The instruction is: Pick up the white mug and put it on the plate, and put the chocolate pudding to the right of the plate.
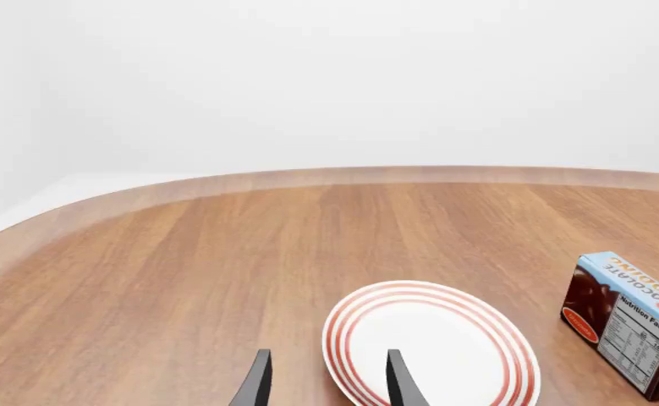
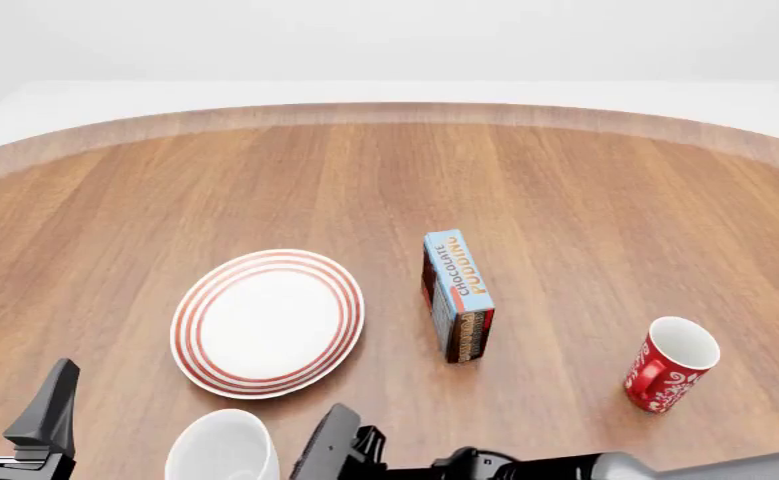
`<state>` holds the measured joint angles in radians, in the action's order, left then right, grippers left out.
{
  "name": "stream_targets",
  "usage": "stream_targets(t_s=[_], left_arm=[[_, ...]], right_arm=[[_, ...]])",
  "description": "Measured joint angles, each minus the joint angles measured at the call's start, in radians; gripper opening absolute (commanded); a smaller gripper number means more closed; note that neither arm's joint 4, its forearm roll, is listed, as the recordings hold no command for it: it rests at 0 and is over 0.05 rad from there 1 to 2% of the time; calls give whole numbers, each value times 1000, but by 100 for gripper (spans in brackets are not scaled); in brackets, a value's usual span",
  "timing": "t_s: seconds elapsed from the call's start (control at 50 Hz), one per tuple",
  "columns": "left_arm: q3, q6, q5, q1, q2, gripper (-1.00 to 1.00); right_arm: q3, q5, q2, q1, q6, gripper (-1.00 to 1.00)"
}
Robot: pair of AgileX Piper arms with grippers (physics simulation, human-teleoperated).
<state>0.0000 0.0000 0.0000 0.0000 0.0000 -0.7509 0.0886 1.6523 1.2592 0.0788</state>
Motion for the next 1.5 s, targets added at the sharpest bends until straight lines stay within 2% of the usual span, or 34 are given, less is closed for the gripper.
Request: stream_targets(t_s=[0.7,0.72,1.0,1.5], left_arm=[[0,0,0,0,0,100],[0,0,0,0,0,100],[0,0,0,0,0,100],[0,0,0,0,0,100]], right_arm=[[-42,5,89,18,48,100],[-42,5,90,18,49,-100],[-41,1,84,19,49,-100],[-26,-24,9,-1,9,-100]])
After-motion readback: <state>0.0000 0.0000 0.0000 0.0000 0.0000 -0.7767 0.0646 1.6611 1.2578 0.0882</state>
